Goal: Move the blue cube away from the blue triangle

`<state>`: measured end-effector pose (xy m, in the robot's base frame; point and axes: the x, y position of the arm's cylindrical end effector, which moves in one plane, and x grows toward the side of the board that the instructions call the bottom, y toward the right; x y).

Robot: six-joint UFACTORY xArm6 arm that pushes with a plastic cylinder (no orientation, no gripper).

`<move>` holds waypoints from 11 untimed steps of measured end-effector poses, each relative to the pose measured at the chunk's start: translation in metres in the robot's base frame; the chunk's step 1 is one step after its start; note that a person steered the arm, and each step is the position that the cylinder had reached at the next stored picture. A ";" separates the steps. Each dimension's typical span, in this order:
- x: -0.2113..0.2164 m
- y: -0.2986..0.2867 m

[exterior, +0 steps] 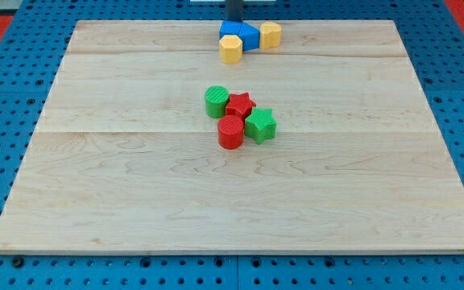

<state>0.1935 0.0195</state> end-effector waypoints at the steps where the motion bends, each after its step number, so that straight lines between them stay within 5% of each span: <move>1: 0.021 0.028; 4: 0.008 0.009; 8: 0.057 -0.123; 9: 0.075 -0.096; 11: 0.094 -0.153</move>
